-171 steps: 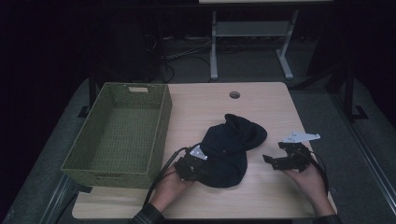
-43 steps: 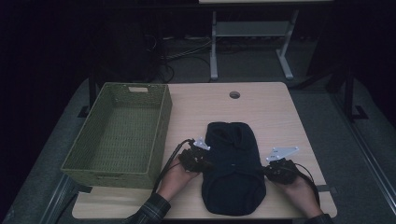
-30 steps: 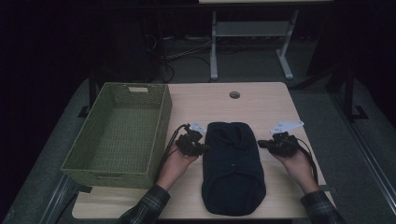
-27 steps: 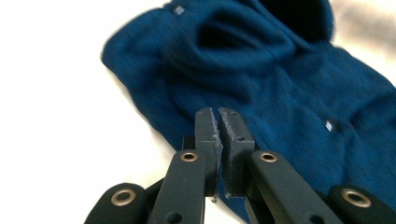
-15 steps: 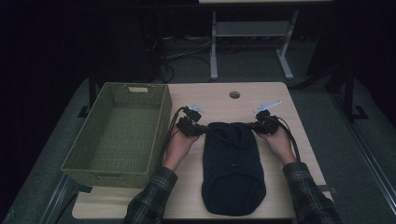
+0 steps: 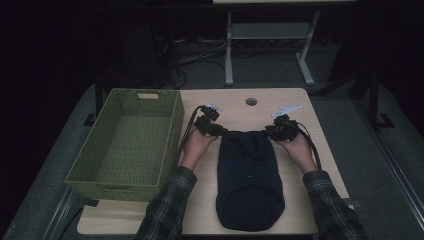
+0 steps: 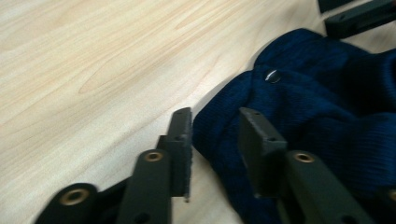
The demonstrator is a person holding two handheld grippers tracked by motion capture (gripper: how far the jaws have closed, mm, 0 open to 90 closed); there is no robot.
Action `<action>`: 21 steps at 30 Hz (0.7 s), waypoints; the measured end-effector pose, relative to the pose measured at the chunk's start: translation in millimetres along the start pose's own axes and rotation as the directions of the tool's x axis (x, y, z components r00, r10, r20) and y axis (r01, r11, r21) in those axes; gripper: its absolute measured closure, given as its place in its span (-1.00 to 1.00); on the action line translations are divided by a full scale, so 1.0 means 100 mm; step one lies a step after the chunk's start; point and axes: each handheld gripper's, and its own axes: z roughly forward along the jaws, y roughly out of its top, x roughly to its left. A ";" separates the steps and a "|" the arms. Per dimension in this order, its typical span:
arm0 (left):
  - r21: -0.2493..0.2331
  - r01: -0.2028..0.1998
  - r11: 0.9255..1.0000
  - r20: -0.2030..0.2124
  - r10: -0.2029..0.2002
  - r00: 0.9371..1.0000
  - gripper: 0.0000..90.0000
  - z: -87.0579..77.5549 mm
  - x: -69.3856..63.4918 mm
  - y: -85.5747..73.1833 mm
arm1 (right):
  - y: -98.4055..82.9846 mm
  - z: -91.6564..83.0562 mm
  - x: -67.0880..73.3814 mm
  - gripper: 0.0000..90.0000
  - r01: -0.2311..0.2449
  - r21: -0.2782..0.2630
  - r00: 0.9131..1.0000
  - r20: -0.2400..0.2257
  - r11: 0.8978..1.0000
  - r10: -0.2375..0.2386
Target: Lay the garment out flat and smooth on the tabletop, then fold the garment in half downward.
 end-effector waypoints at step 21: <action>0.061 -0.031 0.998 -0.010 0.032 0.999 -0.03 0.27 0.09 -0.09 | -0.09 0.21 -0.15 0.06 -0.096 0.060 0.992 -0.072 0.994 0.100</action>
